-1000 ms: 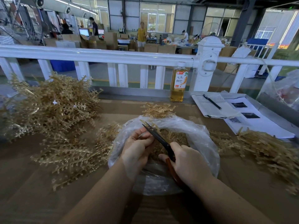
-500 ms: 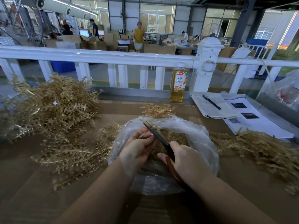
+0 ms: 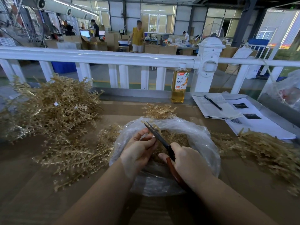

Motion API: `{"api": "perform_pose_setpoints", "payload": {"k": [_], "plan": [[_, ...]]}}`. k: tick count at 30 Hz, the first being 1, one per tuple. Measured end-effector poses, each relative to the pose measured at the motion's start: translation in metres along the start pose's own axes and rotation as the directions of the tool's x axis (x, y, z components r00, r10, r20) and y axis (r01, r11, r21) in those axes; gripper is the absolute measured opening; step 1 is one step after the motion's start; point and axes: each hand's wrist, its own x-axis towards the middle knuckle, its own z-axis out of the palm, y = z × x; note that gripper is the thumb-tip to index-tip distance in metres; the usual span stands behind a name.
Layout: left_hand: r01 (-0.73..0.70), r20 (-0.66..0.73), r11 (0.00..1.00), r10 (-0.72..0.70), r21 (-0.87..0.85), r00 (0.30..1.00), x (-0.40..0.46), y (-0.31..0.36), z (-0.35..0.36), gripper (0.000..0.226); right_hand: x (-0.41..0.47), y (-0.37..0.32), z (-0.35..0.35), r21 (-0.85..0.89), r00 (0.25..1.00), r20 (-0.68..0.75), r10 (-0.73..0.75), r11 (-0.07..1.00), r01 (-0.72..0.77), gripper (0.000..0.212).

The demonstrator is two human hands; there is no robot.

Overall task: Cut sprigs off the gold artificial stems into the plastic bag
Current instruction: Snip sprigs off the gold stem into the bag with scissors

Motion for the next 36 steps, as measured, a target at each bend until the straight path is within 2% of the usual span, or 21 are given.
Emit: {"api": "perform_pose_setpoints", "payload": {"k": [7,10,15,20,23,30,36], "plan": [[0.048,0.032,0.999,-0.048,0.014,0.998,-0.004,0.003,-0.001,0.039,0.0,0.001,-0.001,0.002,1.0,0.021,0.0,1.0,0.0,0.039],[0.085,0.002,0.996,-0.085,0.033,0.996,-0.005,0.009,0.002,0.024,-0.002,0.002,-0.001,0.052,1.0,-0.006,0.004,0.999,-0.004,0.042],[0.065,-0.091,0.985,-0.05,0.162,0.995,0.001,0.006,0.004,0.013,-0.003,0.003,-0.003,0.08,1.0,-0.027,0.017,0.997,-0.015,0.038],[0.039,-0.093,0.968,-0.016,0.246,0.996,0.001,0.007,0.0,0.01,-0.003,0.004,-0.001,0.097,0.999,-0.024,0.023,0.995,-0.02,0.038],[0.037,-0.08,0.959,-0.015,0.282,0.997,-0.001,0.01,0.002,0.013,-0.003,0.005,-0.002,0.166,0.997,-0.054,0.062,0.985,-0.052,0.036],[-0.008,-0.067,0.984,0.02,0.178,0.998,-0.005,0.009,0.005,0.02,0.0,0.002,-0.007,0.293,0.99,-0.077,0.122,0.952,-0.095,0.029],[-0.024,-0.085,0.987,0.038,0.161,0.996,-0.004,0.01,0.008,0.022,-0.005,0.003,-0.003,0.146,0.996,-0.033,0.077,0.987,-0.071,0.033]]}}
